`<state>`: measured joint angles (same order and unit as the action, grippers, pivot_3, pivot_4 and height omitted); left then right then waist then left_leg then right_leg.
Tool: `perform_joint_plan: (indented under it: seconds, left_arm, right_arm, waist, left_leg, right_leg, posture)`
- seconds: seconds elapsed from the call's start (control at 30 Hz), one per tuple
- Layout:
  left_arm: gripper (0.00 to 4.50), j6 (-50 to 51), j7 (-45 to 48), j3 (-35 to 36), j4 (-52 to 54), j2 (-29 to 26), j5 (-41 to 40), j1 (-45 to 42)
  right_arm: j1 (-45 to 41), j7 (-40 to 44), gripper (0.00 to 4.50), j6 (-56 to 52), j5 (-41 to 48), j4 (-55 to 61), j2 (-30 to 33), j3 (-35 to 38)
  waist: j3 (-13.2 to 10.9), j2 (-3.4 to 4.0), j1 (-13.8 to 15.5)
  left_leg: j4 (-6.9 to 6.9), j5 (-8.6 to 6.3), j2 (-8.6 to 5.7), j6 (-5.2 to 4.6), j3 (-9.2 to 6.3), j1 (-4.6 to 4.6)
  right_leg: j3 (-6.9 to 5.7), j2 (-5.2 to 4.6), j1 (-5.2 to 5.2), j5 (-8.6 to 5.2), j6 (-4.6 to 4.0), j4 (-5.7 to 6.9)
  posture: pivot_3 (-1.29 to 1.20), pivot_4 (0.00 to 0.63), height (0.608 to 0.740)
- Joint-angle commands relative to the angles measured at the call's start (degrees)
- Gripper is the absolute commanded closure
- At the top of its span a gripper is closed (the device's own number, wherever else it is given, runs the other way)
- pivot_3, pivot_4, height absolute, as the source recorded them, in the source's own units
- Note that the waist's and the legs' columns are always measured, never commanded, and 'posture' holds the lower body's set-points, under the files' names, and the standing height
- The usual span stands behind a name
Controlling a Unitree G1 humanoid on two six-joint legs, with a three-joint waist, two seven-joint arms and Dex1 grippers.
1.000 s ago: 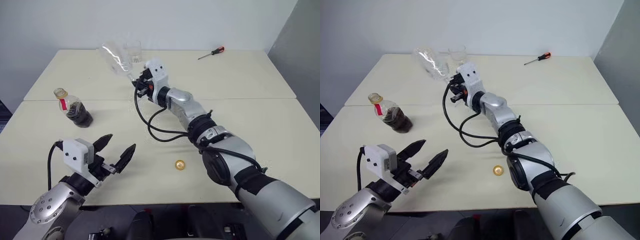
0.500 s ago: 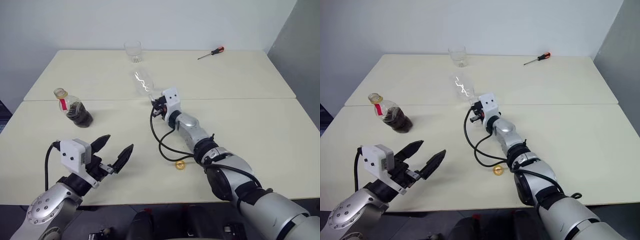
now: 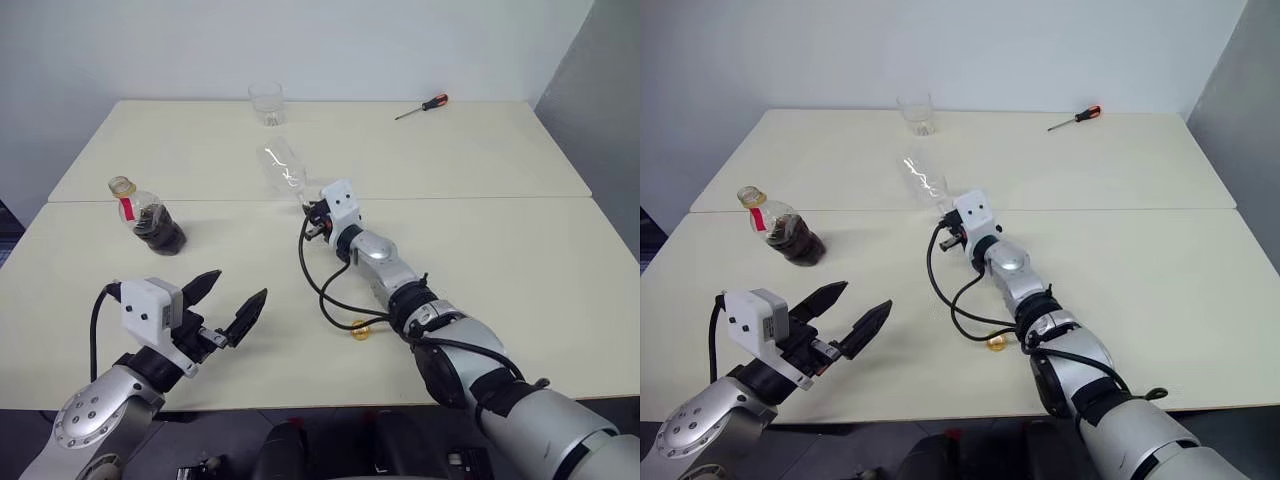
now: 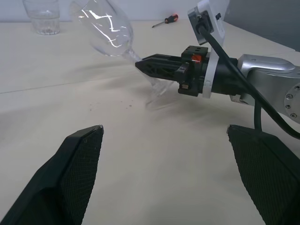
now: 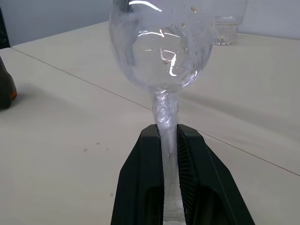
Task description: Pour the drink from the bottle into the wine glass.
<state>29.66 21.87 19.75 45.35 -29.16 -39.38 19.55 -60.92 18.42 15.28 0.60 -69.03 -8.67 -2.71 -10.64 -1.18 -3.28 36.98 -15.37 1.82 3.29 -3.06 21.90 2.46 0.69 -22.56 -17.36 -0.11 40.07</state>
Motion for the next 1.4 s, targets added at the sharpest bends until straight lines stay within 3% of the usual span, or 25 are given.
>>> perform_joint_plan:
  seconds: [0.03,0.9,1.17,1.4]
  left_arm:
    - [0.0,-0.4,-0.3,1.6,2.5,-0.5,-0.8,0.3]
    - [0.0,-0.3,0.1,2.2,1.7,-0.7,-0.5,-0.5]
    - [0.0,-0.7,-0.1,1.1,1.4,-0.1,0.2,-0.4]
    - [0.0,-1.6,0.1,-0.9,0.2,0.9,1.3,-1.4]
  right_arm:
    - [4.8,0.6,4.35,-1.4,-1.3,2.0,-4.1,-1.8]
    - [15.9,8.0,4.35,-13.5,-4.0,24.1,7.0,-7.4]
    - [15.0,24.0,4.35,-27.1,-6.1,43.7,21.6,-13.7]
    - [10.9,38.1,4.35,-33.7,-7.4,54.0,33.7,-17.8]
  waist:
    - [0.0,0.0,0.0]
    - [0.2,-0.15,0.5]
    - [0.2,-0.15,1.8]
    - [0.1,-0.12,1.6]
  left_leg:
    - [0.0,0.0,0.0,0.0,-0.01,-0.02]
    - [0.01,0.0,-0.05,0.0,-0.07,-0.41]
    - [0.03,0.0,-0.05,0.0,-0.13,-0.32]
    - [0.01,0.0,-0.1,-0.01,-0.09,-0.14]
  right_leg:
    - [0.0,0.0,0.03,0.0,0.0,0.0]
    - [-0.03,-0.01,0.46,0.0,0.03,-0.07]
    - [-0.07,-0.09,0.45,0.01,0.07,-0.14]
    - [-0.08,-0.09,0.26,0.03,0.1,-0.21]
  posture:
    - [0.0,0.15,0.74]
    - [0.0,0.15,0.74]
    - [0.0,0.15,0.74]
    - [0.0,0.15,0.74]
